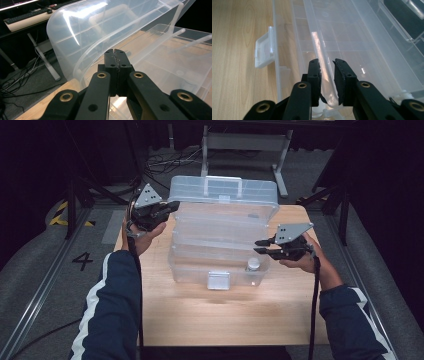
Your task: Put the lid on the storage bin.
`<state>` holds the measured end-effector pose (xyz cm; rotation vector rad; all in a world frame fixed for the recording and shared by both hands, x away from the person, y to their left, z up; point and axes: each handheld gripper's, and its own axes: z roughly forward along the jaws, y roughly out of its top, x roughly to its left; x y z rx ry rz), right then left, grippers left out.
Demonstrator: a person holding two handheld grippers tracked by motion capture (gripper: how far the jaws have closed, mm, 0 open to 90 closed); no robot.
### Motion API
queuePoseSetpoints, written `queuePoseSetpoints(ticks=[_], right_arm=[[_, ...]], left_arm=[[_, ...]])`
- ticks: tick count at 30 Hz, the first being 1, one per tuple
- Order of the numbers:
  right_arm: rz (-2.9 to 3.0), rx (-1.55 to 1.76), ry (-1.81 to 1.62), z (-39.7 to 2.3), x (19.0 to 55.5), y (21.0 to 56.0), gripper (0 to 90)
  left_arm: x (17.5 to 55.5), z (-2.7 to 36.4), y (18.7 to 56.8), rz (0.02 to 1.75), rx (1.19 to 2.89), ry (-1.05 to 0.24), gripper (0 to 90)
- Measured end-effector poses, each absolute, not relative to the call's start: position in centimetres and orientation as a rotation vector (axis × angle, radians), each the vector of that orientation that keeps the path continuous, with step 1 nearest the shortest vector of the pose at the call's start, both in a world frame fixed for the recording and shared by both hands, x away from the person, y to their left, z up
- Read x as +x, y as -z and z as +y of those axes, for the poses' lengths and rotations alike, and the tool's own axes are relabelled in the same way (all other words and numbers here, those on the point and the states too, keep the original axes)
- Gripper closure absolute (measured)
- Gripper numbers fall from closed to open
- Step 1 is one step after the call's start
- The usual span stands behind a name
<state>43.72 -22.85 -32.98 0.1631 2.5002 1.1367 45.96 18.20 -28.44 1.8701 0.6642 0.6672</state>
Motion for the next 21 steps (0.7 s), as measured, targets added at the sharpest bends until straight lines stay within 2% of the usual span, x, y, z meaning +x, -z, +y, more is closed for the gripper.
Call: queuePoseSetpoints(ticks=[7, 21], right_arm=[[2.471, 0.211, -1.156, -23.8, 43.4, 32.9, 73.4], [2.375, 0.336, -1.22, -26.9, 42.0, 32.6, 63.9]], left_arm=[[45.7, 18.4, 28.9, 0.66, 1.882, -0.666, 90.0], [44.7, 18.9, 29.0, 0.641, 1.891, -0.662, 90.0]])
